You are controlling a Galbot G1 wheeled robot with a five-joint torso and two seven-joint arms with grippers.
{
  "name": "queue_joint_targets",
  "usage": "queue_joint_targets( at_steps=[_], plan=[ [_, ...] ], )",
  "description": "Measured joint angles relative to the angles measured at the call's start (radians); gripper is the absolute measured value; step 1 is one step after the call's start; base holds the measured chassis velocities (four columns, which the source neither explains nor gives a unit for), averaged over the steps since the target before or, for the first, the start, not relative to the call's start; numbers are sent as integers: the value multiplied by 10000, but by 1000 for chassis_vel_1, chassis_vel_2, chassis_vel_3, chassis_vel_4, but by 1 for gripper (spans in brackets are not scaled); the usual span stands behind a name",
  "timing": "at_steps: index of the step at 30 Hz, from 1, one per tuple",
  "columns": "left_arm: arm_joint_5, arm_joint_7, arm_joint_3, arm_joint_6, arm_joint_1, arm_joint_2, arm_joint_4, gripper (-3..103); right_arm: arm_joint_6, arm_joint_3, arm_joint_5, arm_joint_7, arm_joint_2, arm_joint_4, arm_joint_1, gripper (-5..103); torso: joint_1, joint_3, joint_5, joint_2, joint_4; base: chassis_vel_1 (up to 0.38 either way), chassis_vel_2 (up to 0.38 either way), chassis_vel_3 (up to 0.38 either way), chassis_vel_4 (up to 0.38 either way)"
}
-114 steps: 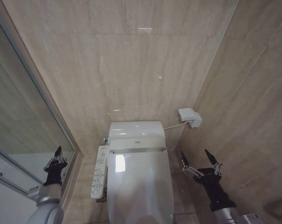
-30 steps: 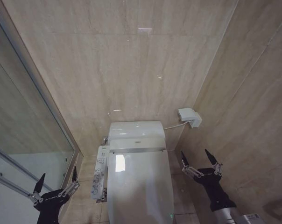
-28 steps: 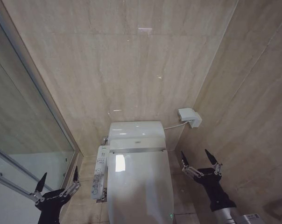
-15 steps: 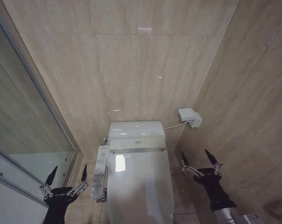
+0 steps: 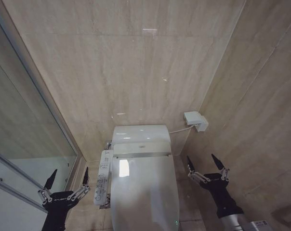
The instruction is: Open the toilet lid, clean the toilet bowl with a toilet brush, close the toilet lid, and flush.
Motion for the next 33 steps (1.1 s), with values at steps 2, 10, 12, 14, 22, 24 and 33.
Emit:
queue_joint_targets(
  at_steps=[2,10,12,14,22,24,33],
  plan=[
    [3,-5,12,40,11,-16,-14,100,0,0,-1,0,0,-1,0,100,0,0,1,0,0,0,0,0,0],
    [4,-15,23,68,17,-27,-24,100,0,0,0,0,0,0,0,100,0,0,0,0,0,0,0,0,0],
    [4,-17,25,70,17,-28,-24,100,0,0,0,0,0,0,0,100,0,0,1,0,0,0,0,0,0],
    [4,-17,25,71,17,-28,-24,100,0,0,0,0,0,0,0,100,0,0,0,0,0,0,0,0,0],
    [3,-18,26,72,14,-28,-25,100,0,0,-1,0,0,0,0,100,0,0,0,0,0,0,0,0,0],
    [3,-18,25,73,13,-28,-25,100,0,0,0,0,0,0,0,100,0,0,1,0,0,0,0,0,0],
    [-1,-17,23,72,12,-27,-25,100,0,0,-1,0,0,0,0,100,3,1,0,-1,0,22,-27,-24,19]
  ],
)
